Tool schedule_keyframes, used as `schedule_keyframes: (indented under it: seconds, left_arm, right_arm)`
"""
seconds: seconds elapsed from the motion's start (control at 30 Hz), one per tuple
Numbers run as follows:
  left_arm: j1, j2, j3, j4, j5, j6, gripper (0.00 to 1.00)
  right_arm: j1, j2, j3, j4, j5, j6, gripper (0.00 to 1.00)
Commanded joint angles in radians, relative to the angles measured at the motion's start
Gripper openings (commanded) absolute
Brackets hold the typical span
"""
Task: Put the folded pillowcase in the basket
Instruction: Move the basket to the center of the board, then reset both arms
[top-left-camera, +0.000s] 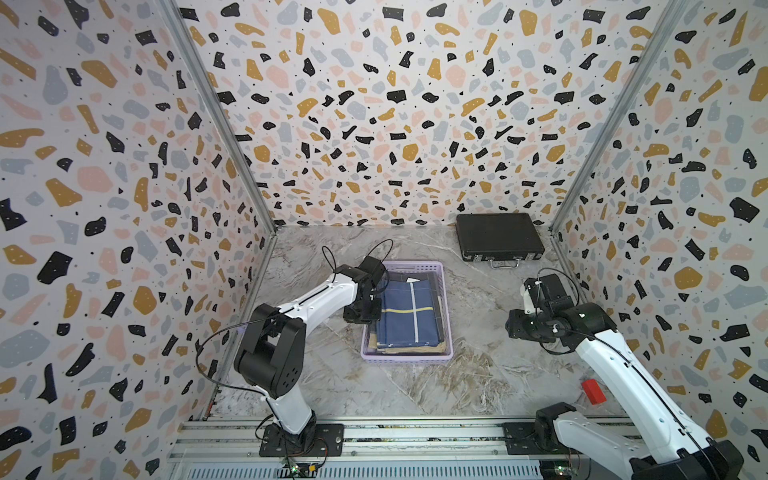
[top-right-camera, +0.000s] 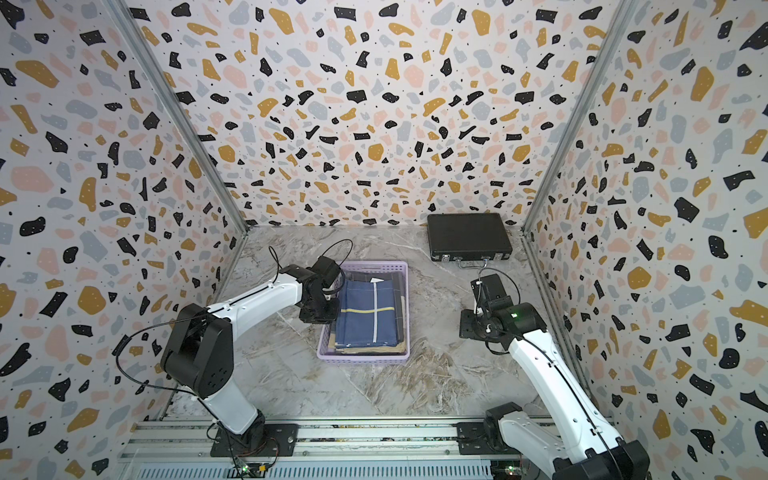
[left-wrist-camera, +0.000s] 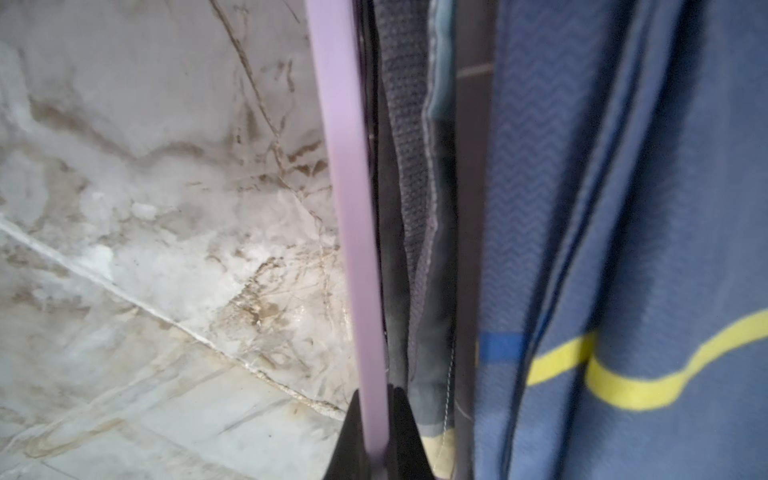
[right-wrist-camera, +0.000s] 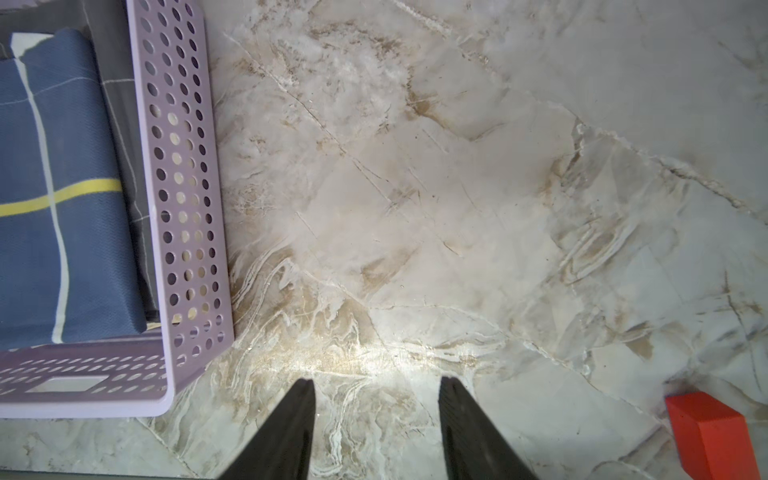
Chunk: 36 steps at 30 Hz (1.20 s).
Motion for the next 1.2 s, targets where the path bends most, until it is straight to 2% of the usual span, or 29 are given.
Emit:
schedule_keyframes:
  seconds: [0.0, 0.03, 0.1, 0.17, 0.23, 0.27, 0.4, 0.47, 0.53, 0.6, 0.63, 0.67, 0.7, 0.73, 0.77, 0.83, 0.9, 0.97, 1.03, 1.1, 1.17]
  left_arm:
    - [0.009, 0.025, 0.041, -0.032, -0.007, 0.05, 0.0]
    - [0.01, 0.028, 0.047, -0.036, -0.015, 0.062, 0.01]
    - [0.009, 0.034, 0.059, -0.049, -0.008, 0.076, 0.21]
    - [0.01, 0.016, 0.055, -0.058, 0.014, 0.073, 0.51]
    - [0.01, -0.034, 0.038, -0.062, 0.009, 0.068, 0.78]
    - [0.01, -0.068, 0.028, -0.066, -0.001, 0.065, 0.99]
    - [0.004, -0.237, 0.018, -0.115, -0.111, 0.056, 1.0]
    - [0.002, -0.355, 0.019, -0.118, -0.29, 0.042, 1.0]
    - [0.002, -0.469, 0.017, -0.084, -0.484, 0.055, 1.0]
    - [0.012, -0.591, -0.071, 0.105, -0.572, 0.195, 1.0]
    - [0.031, -0.658, -0.167, 0.291, -0.536, 0.361, 1.0]
    - [0.048, -0.716, -0.273, 0.474, -0.45, 0.536, 1.0]
    - [0.066, -0.754, -0.353, 0.589, -0.415, 0.59, 1.0]
    - [0.109, -0.775, -0.43, 0.708, -0.41, 0.585, 1.0]
    - [0.17, -0.781, -0.503, 0.813, -0.371, 0.523, 1.0]
    - [0.294, -0.744, -0.638, 0.999, -0.184, 0.506, 1.0]
    - [0.323, -0.642, -0.729, 1.132, -0.266, 0.452, 1.0]
    - [0.333, -0.536, -0.782, 1.212, -0.314, 0.424, 1.0]
    - [0.334, -0.467, -0.865, 1.422, -0.366, 0.37, 1.0]
    - [0.333, -0.42, -0.876, 1.5, -0.38, 0.389, 1.0]
    - [0.338, -0.336, -0.896, 1.63, -0.416, 0.374, 1.0]
  right_arm:
    - [-0.003, -0.004, 0.038, 0.007, -0.003, 0.001, 0.54]
    - [-0.002, -0.006, 0.034, 0.011, -0.003, 0.0, 0.55]
    - [-0.003, -0.005, 0.032, 0.017, -0.003, -0.003, 0.61]
    - [-0.002, -0.006, 0.037, 0.023, 0.006, -0.009, 0.71]
    - [-0.003, -0.008, 0.052, 0.021, 0.047, -0.012, 1.0]
    - [-0.003, -0.008, 0.065, 0.019, 0.086, -0.011, 1.0]
    - [-0.002, -0.047, 0.096, 0.079, 0.279, 0.021, 1.0]
    - [-0.002, -0.085, 0.081, 0.182, 0.366, -0.016, 1.0]
    - [-0.002, -0.107, 0.011, 0.353, 0.386, -0.05, 1.0]
    - [-0.002, -0.123, -0.113, 0.594, 0.327, -0.219, 1.0]
    - [-0.002, -0.126, -0.175, 0.692, 0.289, -0.308, 1.0]
    - [-0.002, -0.12, -0.224, 0.781, 0.31, -0.344, 1.0]
    - [-0.002, -0.113, -0.263, 0.846, 0.363, -0.344, 1.0]
    - [-0.002, -0.104, -0.312, 0.937, 0.413, -0.346, 1.0]
    - [-0.003, -0.094, -0.382, 1.072, 0.401, -0.421, 1.0]
    - [-0.004, -0.054, -0.509, 1.315, 0.33, -0.567, 1.0]
    - [-0.018, 0.006, -0.597, 1.5, 0.324, -0.604, 1.0]
    - [-0.052, 0.055, -0.626, 1.531, 0.284, -0.592, 1.0]
    - [-0.077, 0.092, -0.645, 1.557, 0.249, -0.59, 1.0]
    - [-0.093, 0.127, -0.683, 1.639, 0.209, -0.632, 1.0]
    - [-0.121, 0.187, -0.718, 1.758, 0.208, -0.606, 1.0]
